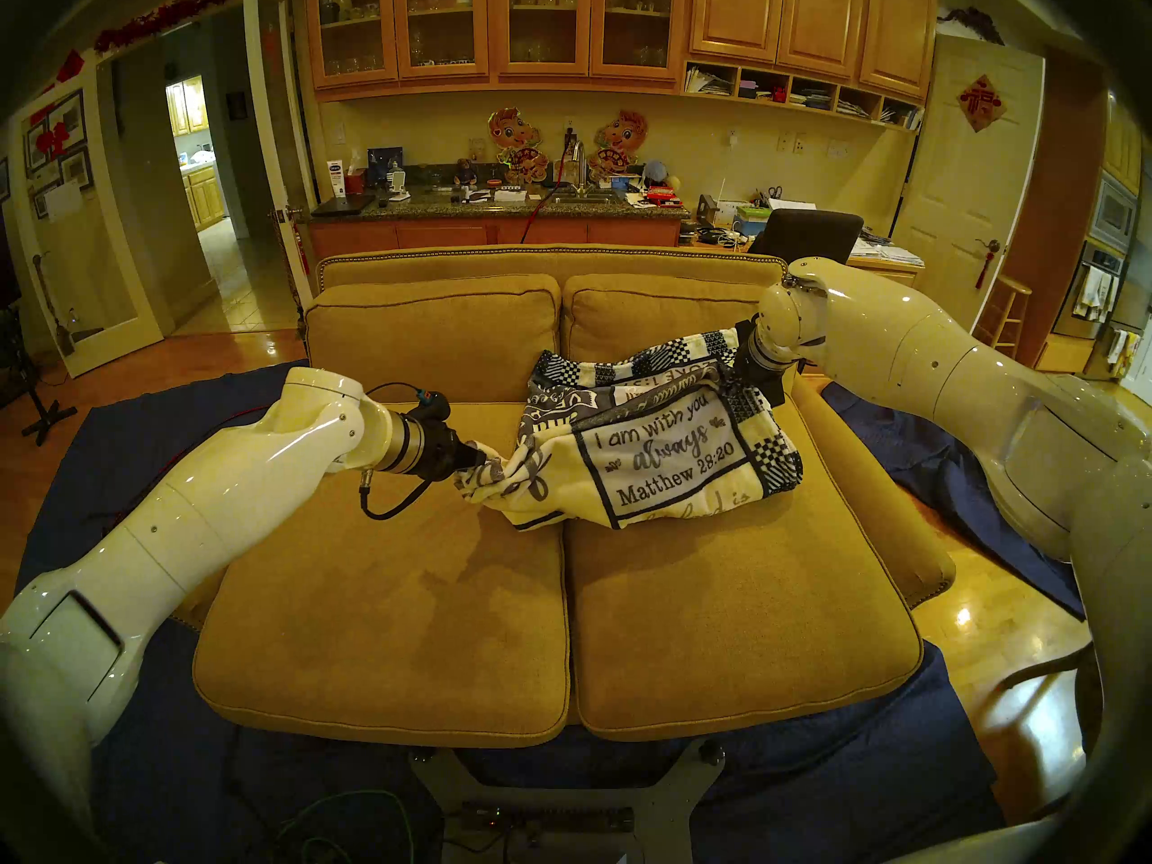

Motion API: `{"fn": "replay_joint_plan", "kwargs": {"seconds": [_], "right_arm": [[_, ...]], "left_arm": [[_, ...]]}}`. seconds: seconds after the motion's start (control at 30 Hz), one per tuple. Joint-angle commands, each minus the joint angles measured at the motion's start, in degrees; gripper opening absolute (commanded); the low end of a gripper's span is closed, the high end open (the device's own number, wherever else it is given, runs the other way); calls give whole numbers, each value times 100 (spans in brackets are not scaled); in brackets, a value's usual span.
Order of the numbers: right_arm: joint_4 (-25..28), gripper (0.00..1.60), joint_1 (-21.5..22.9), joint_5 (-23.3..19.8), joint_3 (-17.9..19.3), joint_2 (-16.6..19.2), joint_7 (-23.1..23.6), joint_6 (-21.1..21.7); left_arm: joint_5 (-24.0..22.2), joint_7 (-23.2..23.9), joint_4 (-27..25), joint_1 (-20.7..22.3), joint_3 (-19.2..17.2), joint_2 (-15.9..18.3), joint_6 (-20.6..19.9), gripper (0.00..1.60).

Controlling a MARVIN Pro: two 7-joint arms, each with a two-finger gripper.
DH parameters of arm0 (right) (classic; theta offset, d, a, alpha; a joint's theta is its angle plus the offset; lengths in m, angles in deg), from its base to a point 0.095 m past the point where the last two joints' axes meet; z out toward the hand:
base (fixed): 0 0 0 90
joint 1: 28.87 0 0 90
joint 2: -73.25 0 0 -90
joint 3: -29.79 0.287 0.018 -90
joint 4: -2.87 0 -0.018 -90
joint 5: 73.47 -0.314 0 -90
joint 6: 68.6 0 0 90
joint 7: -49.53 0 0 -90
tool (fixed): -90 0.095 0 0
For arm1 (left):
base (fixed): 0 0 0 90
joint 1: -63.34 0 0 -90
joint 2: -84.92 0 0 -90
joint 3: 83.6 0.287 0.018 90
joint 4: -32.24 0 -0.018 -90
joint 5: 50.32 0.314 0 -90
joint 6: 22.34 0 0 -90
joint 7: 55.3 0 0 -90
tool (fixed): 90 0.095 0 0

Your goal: Fold the blanket in half twice

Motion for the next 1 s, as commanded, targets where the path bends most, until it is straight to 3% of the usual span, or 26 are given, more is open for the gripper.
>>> {"fn": "replay_joint_plan", "kwargs": {"seconds": [0.0, 0.5, 0.97], "right_arm": [[-285, 0, 199, 131, 25, -103, 103, -83], [-822, 0, 232, 200, 21, -307, 203, -193], [-1223, 0, 232, 254, -8, -526, 281, -255]], "left_arm": [[111, 26, 270, 592, 34, -458, -81, 0], [440, 21, 1037, 1156, 339, -1005, -336, 0], [836, 6, 1841, 1509, 860, -1522, -537, 0]]}}
